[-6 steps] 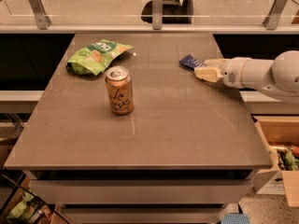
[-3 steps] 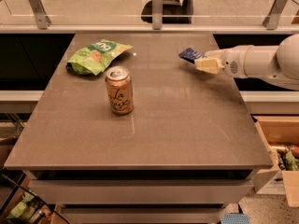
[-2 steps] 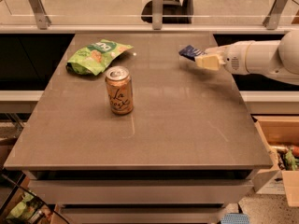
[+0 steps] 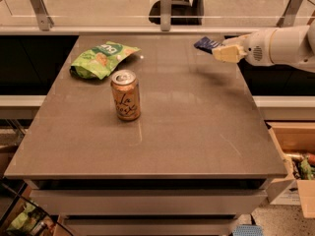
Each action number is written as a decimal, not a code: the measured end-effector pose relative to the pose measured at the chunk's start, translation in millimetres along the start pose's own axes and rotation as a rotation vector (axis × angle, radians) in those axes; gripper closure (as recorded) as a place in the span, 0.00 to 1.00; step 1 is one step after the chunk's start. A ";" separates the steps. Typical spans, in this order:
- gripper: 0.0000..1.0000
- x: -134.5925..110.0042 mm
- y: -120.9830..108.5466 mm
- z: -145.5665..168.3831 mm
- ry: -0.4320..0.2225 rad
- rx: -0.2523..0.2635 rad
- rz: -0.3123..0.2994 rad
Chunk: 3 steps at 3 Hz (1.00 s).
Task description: Pick rxbar blueberry
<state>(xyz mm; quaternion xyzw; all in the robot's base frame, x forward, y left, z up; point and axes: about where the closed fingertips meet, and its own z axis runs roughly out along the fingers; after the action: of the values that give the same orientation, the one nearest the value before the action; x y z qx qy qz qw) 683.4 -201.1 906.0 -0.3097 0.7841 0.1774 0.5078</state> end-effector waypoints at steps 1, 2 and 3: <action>1.00 -16.0 -0.5 -12.9 -0.008 -0.024 -0.026; 1.00 -33.2 7.5 -24.4 -0.003 -0.067 -0.069; 1.00 -47.4 22.7 -33.1 0.011 -0.107 -0.116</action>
Offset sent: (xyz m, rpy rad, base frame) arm -0.0244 0.0006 0.0647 -0.0510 -0.0323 0.1515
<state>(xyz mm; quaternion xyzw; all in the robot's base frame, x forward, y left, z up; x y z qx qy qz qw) 659.4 -189.3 962.0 -0.3821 0.7571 0.1877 0.4955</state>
